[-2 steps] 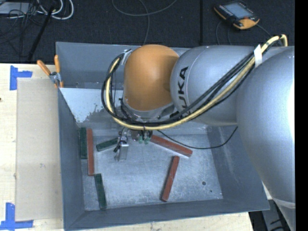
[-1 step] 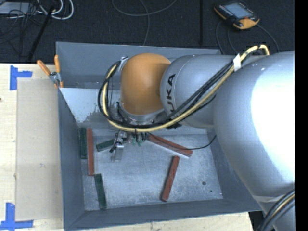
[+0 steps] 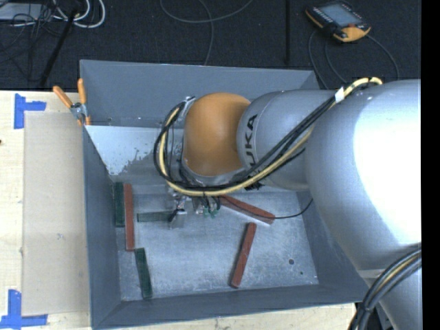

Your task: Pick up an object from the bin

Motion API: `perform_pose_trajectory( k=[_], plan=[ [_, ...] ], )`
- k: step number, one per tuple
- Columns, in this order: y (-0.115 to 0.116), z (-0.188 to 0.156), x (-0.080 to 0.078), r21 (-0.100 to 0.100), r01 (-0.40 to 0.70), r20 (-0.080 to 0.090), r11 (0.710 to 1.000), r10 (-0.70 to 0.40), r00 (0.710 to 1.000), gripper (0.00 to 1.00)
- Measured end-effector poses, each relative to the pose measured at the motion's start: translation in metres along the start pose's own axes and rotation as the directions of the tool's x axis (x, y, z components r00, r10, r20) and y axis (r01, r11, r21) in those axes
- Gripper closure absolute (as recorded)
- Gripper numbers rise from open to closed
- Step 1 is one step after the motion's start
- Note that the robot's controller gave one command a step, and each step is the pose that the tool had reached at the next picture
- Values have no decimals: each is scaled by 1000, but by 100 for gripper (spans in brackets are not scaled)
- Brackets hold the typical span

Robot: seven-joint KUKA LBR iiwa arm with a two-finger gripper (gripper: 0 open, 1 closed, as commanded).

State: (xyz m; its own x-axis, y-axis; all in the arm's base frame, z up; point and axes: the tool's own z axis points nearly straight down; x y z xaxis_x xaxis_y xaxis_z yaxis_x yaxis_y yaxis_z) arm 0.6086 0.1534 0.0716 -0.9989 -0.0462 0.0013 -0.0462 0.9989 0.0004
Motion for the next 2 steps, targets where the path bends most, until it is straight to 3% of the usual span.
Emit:
perform_pose_trajectory(
  k=[1, 2],
  plan=[
    [0, 0, 0, 0, -1, 0, 1000, 1, 1000, 100],
    [-15, -207, 22, -1, -12, 8, 1000, 12, 1000, 100]
  ],
)
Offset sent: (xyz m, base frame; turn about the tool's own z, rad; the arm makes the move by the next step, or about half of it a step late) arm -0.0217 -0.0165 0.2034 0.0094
